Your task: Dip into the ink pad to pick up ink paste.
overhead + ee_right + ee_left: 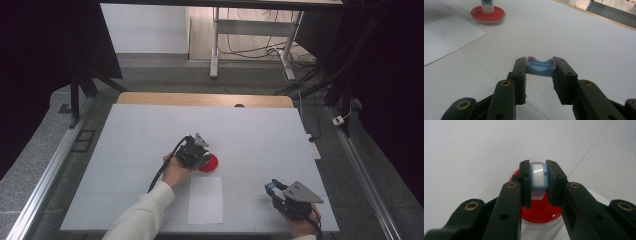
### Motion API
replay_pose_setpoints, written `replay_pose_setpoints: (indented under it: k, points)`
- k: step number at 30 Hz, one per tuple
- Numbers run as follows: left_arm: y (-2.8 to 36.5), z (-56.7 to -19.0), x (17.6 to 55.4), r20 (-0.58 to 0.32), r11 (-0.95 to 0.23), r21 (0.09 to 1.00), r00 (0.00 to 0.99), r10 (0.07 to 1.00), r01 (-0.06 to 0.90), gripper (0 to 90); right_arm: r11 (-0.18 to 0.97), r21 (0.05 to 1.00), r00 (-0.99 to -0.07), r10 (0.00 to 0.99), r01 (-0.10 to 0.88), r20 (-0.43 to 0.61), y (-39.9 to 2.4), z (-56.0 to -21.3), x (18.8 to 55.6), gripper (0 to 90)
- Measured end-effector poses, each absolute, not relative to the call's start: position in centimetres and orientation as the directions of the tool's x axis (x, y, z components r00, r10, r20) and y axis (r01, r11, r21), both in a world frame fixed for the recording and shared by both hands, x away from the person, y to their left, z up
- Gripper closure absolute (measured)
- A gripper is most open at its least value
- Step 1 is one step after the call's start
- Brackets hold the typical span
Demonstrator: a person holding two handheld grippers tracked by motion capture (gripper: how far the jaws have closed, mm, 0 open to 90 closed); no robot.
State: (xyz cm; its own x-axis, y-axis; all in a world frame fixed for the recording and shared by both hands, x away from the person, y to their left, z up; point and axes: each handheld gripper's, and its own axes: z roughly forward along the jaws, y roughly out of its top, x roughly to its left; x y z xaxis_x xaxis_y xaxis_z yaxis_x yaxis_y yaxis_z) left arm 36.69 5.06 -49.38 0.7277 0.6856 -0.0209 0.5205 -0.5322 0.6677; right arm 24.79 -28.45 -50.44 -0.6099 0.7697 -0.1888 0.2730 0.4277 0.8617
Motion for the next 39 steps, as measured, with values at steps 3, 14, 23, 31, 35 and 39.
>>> replay_pose_setpoints:
  k: [3, 14, 23, 31, 35, 39]
  points:
    - [5.1, -49.4, 36.7, -0.021, -0.532, 0.667, 0.728, 0.686, 0.521, 76.4, 0.431, 0.861, -0.611, 0.768, 0.272, -0.191, -28.4, -50.4, 24.8, 64.0]
    - [5.1, -49.4, 36.7, -0.023, -0.53, 0.668, 0.726, 0.687, 0.523, 76.3, 0.426, 0.863, -0.611, 0.769, 0.271, -0.188, -28.5, -50.4, 24.8, 64.0]
    - [5.0, -49.3, 36.6, -0.016, -0.534, 0.667, 0.727, 0.686, 0.519, 76.2, 0.432, 0.862, -0.607, 0.77, 0.266, -0.198, -28.5, -50.4, 24.7, 64.0]
    - [5.5, -47.3, 36.4, -0.053, -0.493, 0.709, 0.735, 0.676, 0.505, 76.0, 0.427, 0.863, -0.607, 0.771, 0.269, -0.192, -28.6, -50.4, 24.8, 64.0]
    - [5.1, -47.1, 36.4, -0.038, -0.509, 0.701, 0.739, 0.672, 0.499, 76.0, 0.428, 0.864, -0.607, 0.77, 0.266, -0.195, -28.6, -50.3, 24.8, 64.0]
    - [5.0, -47.4, 36.6, -0.026, -0.524, 0.685, 0.736, 0.676, 0.506, 75.9, 0.427, 0.864, -0.607, 0.77, 0.266, -0.194, -28.7, -50.3, 24.8, 64.0]
